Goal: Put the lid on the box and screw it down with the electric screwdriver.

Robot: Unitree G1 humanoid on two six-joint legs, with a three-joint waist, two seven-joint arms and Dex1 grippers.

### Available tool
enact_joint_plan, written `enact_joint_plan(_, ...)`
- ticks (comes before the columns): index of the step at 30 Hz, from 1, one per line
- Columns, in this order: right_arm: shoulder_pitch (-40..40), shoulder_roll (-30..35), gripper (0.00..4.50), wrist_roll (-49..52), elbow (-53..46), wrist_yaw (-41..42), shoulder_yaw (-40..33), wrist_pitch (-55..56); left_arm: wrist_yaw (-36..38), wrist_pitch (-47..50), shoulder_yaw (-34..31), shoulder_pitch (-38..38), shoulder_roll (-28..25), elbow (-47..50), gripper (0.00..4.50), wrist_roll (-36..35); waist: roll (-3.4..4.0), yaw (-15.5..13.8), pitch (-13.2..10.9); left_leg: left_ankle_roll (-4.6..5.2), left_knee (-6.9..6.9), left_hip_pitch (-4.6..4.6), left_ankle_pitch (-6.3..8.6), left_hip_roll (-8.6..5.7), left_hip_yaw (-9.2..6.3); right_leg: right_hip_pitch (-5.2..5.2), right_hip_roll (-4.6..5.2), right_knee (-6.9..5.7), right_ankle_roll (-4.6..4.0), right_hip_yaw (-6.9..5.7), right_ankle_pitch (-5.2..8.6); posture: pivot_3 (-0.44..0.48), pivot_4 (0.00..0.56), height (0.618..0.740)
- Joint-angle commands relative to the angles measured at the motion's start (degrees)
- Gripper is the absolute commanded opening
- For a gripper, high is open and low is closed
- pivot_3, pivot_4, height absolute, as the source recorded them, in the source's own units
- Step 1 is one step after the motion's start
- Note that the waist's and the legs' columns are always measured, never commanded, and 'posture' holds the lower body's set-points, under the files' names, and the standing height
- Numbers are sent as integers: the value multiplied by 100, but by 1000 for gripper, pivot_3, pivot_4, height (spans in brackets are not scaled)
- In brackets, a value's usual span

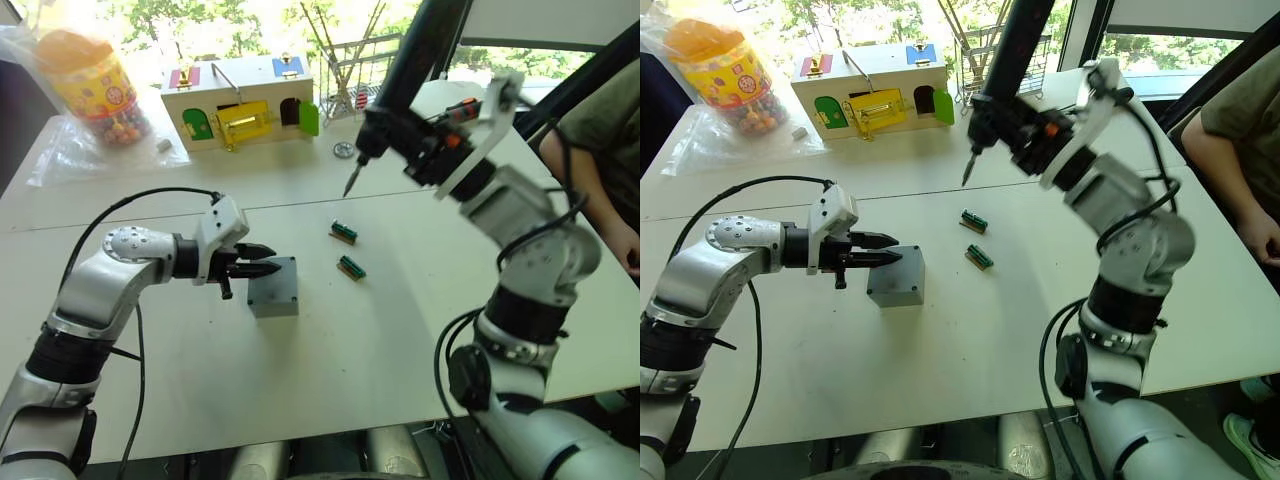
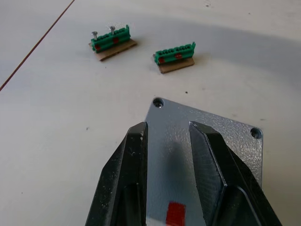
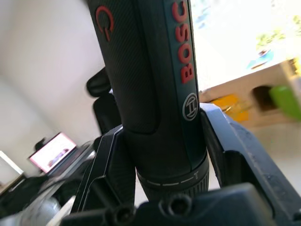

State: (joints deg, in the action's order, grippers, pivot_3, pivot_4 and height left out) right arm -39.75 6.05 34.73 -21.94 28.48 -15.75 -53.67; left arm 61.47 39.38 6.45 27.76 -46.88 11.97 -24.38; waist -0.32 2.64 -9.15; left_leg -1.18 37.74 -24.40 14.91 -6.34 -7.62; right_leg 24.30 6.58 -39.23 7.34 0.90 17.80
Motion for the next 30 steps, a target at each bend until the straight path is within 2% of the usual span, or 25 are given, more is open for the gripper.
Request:
enact_joint_plan(1, 340, -196, 1727, 69, -576, 67, 634, 662, 49, 106, -143, -80, -186, 329, 1360, -72, 1, 2, 1, 0, -2, 0, 0, 3, 0, 1, -3, -1, 0, 0, 0, 0, 150, 740)
enact_joint_plan(10, 961, -97, 1727, -544, -86, 323, 1830, 1857, -187, 48, 111, -256, -89, 300, 1360, 215, 0, -9, 1, 2, -6, 3, 2, -2, -3, -1, -9, 0, 0, -1, 0, 0, 150, 740)
enact_joint_plan(30, 1163, -62, 1727, -1019, 634, 307, 2337, 2677, -247, -119, 264, -289, 111, 268, 1360, 362, 1, -9, 4, 2, -5, 4, 1, -2, -5, -4, -10, 0, 0, -1, 0, 0, 150, 740)
